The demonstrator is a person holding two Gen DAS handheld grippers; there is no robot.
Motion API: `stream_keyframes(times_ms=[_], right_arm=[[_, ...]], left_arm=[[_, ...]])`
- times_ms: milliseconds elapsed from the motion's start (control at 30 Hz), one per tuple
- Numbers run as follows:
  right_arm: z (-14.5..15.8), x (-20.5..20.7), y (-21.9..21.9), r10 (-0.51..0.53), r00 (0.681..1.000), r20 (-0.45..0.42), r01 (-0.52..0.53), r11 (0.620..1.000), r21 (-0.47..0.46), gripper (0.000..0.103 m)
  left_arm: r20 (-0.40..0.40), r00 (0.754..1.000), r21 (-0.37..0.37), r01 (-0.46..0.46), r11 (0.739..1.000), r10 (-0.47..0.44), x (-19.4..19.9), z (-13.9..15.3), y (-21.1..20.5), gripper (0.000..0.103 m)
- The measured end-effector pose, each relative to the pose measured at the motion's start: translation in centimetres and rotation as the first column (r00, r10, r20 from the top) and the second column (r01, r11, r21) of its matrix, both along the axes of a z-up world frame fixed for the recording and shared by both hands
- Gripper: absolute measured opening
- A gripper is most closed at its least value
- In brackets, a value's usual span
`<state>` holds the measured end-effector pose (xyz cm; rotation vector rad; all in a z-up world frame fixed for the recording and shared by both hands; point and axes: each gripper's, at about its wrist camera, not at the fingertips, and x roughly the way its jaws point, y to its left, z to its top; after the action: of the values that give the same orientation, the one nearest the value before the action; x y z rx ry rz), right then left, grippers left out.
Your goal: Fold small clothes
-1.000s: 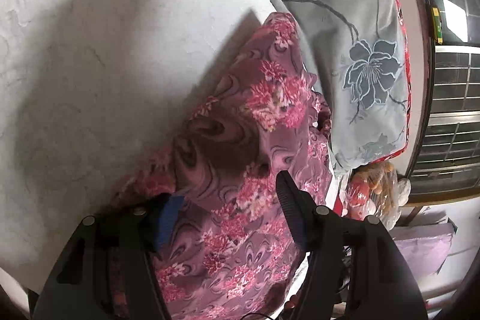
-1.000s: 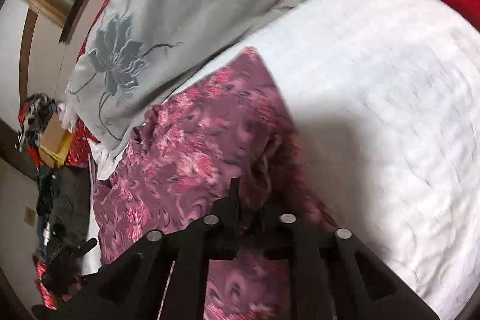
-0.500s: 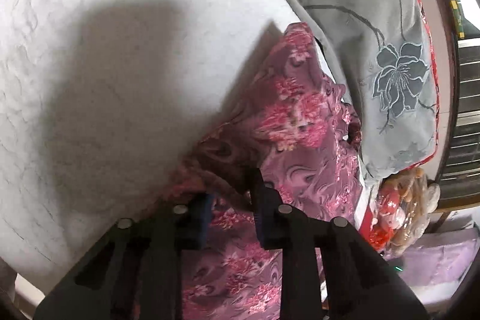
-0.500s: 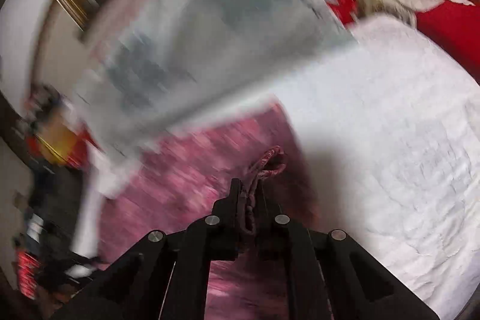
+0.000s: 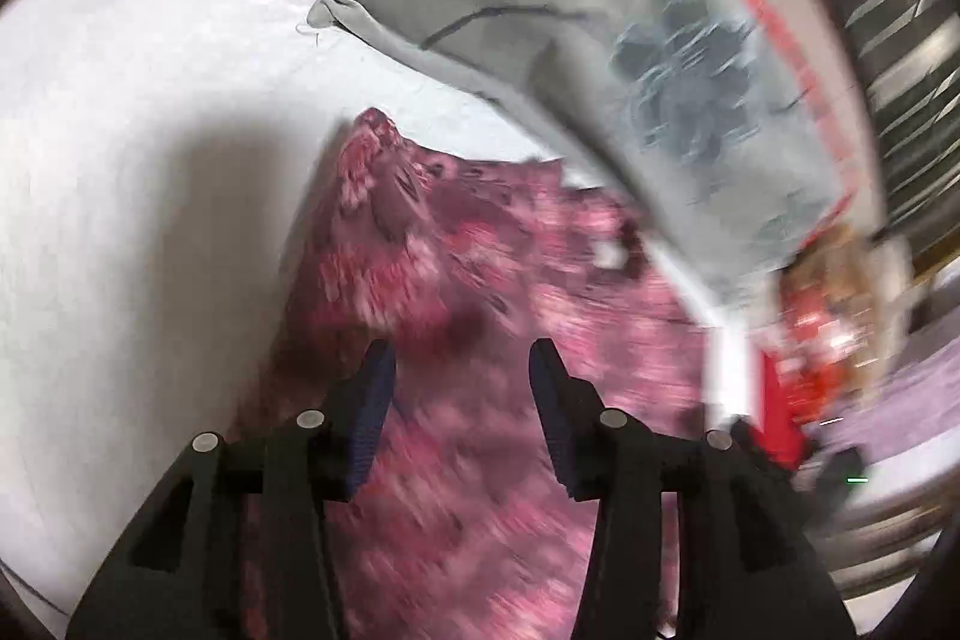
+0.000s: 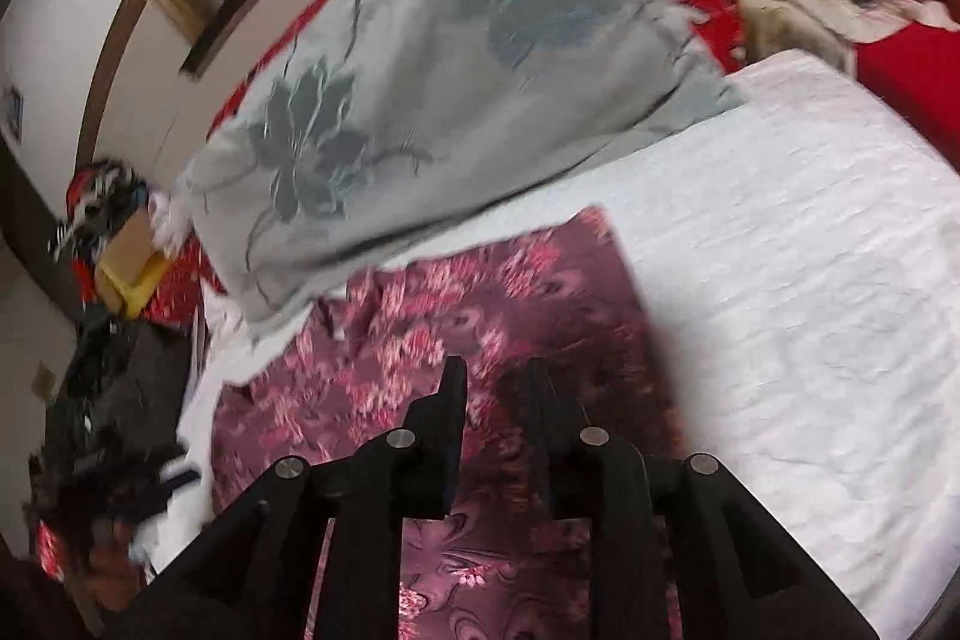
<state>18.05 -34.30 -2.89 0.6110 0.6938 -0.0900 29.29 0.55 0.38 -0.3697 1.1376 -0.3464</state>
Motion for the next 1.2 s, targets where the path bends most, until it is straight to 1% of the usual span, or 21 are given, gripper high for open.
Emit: stream_keyframes(times_ms=[67,100,167,200,267,300,333,367,400,433,467,500,567,667,733,767,867,967,1067,1133,1200], right_arm=[[-3.1,1.4,0.0,0.014,0.992,-0.125,-0.017,1.0,-0.02,0.019],[-3.3,1.4,0.0,0.021,0.994,-0.106,-0.024,0.999,-0.031,0.015],[-2.1,1.2,0.1,0.036,0.992,-0.122,-0.042,0.998,-0.045,0.016],[-1.4,0.9,0.1,0.046,0.991,-0.123,-0.05,0.998,-0.03,0.022],[0.2,-0.6,0.3,0.105,0.993,-0.06,-0.105,0.994,-0.005,0.023],[0.8,-1.4,0.5,0.141,0.989,-0.042,-0.142,0.99,-0.012,0.027],[0.8,-2.2,0.7,0.163,0.986,-0.045,-0.164,0.986,-0.03,0.038],[0.4,-2.6,0.8,0.17,0.983,-0.064,-0.172,0.984,-0.041,0.042],[-0.5,-2.6,1.1,0.178,0.977,-0.113,-0.184,0.982,-0.044,0.049],[-2.2,-2.3,1.2,0.188,0.962,-0.196,-0.199,0.979,-0.035,0.045],[-2.7,-2.4,1.3,0.188,0.961,-0.202,-0.199,0.979,-0.036,0.044],[-2.0,-2.7,1.5,0.176,0.967,-0.185,-0.189,0.98,-0.055,0.043],[-1.1,-3.2,2.0,0.169,0.952,-0.256,-0.185,0.982,-0.041,0.044],[0.5,-5.9,2.5,0.214,0.939,-0.27,-0.237,0.97,-0.056,0.045],[1.5,-9.1,2.6,0.239,0.931,-0.275,-0.27,0.96,-0.079,0.057],[1.5,-11.0,2.3,0.248,0.929,-0.274,-0.277,0.958,-0.074,0.06],[1.0,-16.6,1.3,0.245,0.92,-0.306,-0.27,0.962,-0.039,0.064],[-1.1,-21.9,0.3,0.218,0.91,-0.351,-0.229,0.973,0.012,0.064],[-4.1,-26.5,-0.3,0.206,0.903,-0.377,-0.177,0.978,0.111,0.065],[-6.2,-28.8,-0.6,0.202,0.903,-0.379,-0.142,0.973,0.179,0.065],[-8.1,-30.2,-0.6,0.2,0.904,-0.378,-0.112,0.964,0.242,0.066]], left_arm=[[-0.032,0.999,0.144,-0.001,0.99,0.006,1.6,-2.6,-1.2,0.044],[-0.039,0.999,0.177,0.006,0.984,0.001,2.1,-3.6,-1.3,0.044],[-0.019,1.0,0.181,0.0,0.983,0.004,2.0,-2.9,-1.0,0.044],[-0.04,0.999,0.163,0.008,0.987,-0.001,1.7,-2.4,-0.6,0.042],[-0.046,0.998,0.065,0.041,0.997,-0.038,0.1,-1.3,0.4,0.042],[-0.031,0.998,0.035,0.063,0.997,-0.062,-1.2,-0.7,0.9,0.043],[-0.019,0.997,0.033,0.076,0.997,-0.075,-2.3,-0.5,1.2,0.045],[-0.015,0.997,0.039,0.081,0.996,-0.08,-3.5,-0.8,1.5,0.052],[-0.035,0.996,0.051,0.084,0.995,-0.082,-4.3,-1.7,1.5,0.054],[-0.069,0.994,0.071,0.09,0.993,-0.085,-4.6,-2.9,1.5,0.054],[-0.101,0.991,0.093,0.094,0.991,-0.084,-4.8,-4.1,1.4,0.051],[-0.072,0.994,0.113,0.091,0.989,-0.083,-5.1,-4.0,1.5,0.049],[-0.099,0.99,0.136,0.109,0.985,-0.096,-5.7,-3.0,1.5,0.049],[-0.149,0.981,0.049,0.132,0.99,-0.123,-7.9,-1.6,3.4,0.049],[-0.155,0.977,0.024,0.153,0.988,-0.148,-10.0,-1.0,5.5,0.054],[-0.169,0.973,0.019,0.161,0.987,-0.155,-11.4,-1.0,6.6,0.058],[-0.256,0.951,-0.002,0.179,0.984,-0.174,-15.4,-2.4,9.8,0.06],[-0.323,0.93,-0.051,0.167,0.985,-0.175,-19.5,-4.1,12.3,0.06],[-0.362,0.916,-0.107,0.144,0.984,-0.173,-23.0,-5.0,13.7,0.06],[-0.38,0.907,-0.152,0.131,0.98,-0.18,-24.5,-5.3,13.9,0.06],[-0.391,0.901,-0.158,0.134,0.978,-0.187,-25.8,-5.4,14.0,0.06]])
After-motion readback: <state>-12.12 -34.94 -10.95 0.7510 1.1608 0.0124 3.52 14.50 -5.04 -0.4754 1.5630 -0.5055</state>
